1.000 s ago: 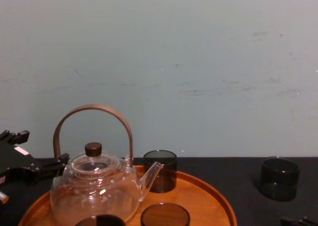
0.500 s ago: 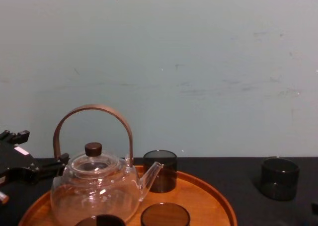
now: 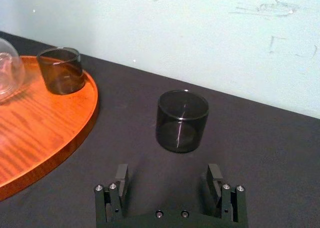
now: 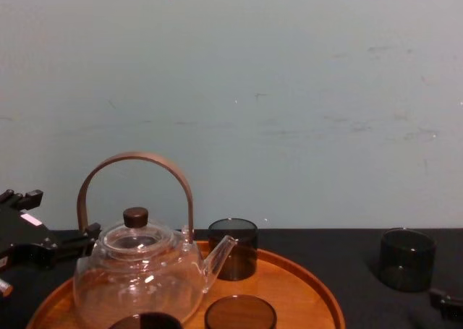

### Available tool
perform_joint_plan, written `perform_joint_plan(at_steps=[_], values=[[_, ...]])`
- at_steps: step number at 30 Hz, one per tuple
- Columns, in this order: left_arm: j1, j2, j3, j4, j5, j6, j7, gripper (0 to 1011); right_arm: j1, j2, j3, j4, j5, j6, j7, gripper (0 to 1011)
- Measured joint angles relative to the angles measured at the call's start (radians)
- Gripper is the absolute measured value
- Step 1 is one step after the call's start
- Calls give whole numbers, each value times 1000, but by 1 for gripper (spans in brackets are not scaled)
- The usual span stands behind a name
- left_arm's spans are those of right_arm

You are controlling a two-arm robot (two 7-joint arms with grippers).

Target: Pick up the glass from the table and place it on the tray.

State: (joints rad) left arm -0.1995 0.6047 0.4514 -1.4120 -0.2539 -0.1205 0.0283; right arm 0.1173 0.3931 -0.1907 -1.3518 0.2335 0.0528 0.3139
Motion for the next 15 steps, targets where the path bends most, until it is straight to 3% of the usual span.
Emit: perform_joint_plan(at_steps=[15], values=[[0,0,0,0,0,0,0,1010,114,-37,-16,121,-1,23,19,1002]])
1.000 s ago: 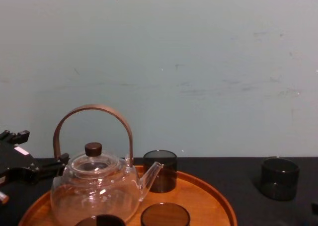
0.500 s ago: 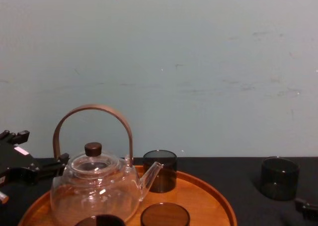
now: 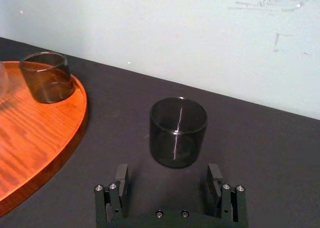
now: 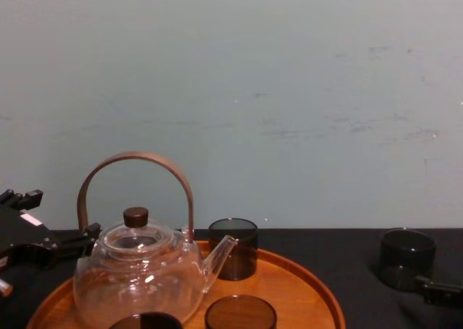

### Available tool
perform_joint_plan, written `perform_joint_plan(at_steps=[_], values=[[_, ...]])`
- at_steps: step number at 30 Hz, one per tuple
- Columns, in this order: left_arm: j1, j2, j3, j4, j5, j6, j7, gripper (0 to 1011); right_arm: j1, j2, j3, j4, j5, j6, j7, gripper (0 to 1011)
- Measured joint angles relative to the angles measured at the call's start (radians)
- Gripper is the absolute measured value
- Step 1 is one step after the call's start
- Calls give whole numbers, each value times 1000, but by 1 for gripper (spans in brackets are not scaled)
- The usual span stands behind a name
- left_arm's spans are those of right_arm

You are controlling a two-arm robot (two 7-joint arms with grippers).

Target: Pick up the glass from the table and place it on the tray.

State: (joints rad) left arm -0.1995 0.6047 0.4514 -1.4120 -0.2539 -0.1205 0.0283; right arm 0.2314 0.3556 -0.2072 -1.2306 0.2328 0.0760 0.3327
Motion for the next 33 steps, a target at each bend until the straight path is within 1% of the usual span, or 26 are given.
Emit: perform_joint_plan(at_steps=[2,3,9,18,25,33], values=[[0,0,0,0,0,0,0,1009,22,-6,-5,26,-7,1,0,1002],[0,0,0,0,0,0,0,1010,22,-6,-5,26,-7,1,0,1002],[0,0,0,0,0,0,0,1009,84,-26,-18,100,-27,7,-5,1002],[0,0,0,0,0,0,0,1010,157,-50,-28,204,-45,15,-2,1002],[0,0,0,0,0,0,0,1009,194,-64,-37,255,-60,9,1,1002],[0,0,0,0,0,0,0,1009,233,-82,-47,313,-78,-14,7,1002]])
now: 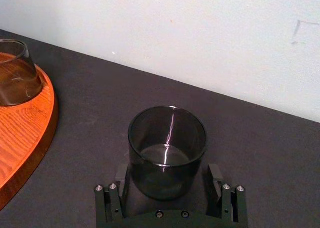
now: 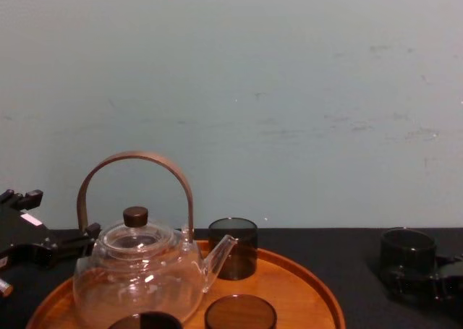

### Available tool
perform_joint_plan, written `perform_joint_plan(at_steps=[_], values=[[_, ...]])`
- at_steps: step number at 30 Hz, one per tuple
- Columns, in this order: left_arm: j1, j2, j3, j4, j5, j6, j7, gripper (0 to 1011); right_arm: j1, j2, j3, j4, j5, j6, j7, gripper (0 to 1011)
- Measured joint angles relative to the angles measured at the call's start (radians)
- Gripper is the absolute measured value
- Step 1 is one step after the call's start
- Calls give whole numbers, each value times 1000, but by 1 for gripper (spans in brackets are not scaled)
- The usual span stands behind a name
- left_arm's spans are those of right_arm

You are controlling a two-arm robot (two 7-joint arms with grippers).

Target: Pick up the glass from the table and place it on the tray.

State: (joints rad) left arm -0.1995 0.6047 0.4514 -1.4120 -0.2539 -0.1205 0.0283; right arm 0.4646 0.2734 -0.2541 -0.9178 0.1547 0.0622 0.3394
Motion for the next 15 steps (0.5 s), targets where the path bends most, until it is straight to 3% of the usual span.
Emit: perform_joint_plan(at_steps=[15], values=[[0,0,0,0,0,0,0,1009,63,-26,-4,88,-26,-28,2,1002]])
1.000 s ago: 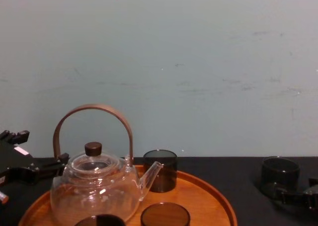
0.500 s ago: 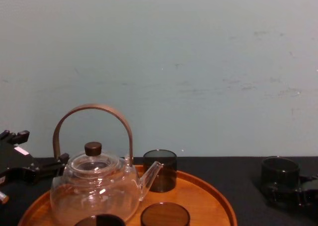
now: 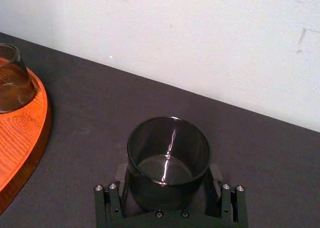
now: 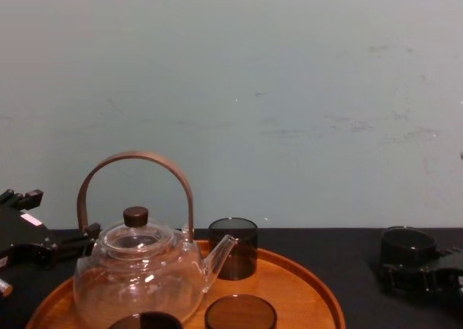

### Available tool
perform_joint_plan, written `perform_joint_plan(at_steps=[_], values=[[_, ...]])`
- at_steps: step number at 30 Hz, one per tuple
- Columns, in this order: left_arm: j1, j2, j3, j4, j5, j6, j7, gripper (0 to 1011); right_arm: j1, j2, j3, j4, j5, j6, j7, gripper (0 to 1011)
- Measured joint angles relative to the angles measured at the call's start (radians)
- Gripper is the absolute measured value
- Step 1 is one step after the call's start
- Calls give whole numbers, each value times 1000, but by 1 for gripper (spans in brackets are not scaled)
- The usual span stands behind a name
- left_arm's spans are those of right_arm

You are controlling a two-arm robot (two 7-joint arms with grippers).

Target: Pick up the glass from the table and place it on the tray.

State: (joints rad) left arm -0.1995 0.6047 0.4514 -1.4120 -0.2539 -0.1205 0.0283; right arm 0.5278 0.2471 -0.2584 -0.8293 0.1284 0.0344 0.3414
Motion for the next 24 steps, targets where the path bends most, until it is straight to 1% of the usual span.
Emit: perform_joint_plan(at_steps=[10,24], values=[[0,0,0,0,0,0,0,1009,35,-16,-5,46,-22,-14,-4,1002],[0,0,0,0,0,0,0,1009,33,-15,-4,44,-21,-14,-4,1003]])
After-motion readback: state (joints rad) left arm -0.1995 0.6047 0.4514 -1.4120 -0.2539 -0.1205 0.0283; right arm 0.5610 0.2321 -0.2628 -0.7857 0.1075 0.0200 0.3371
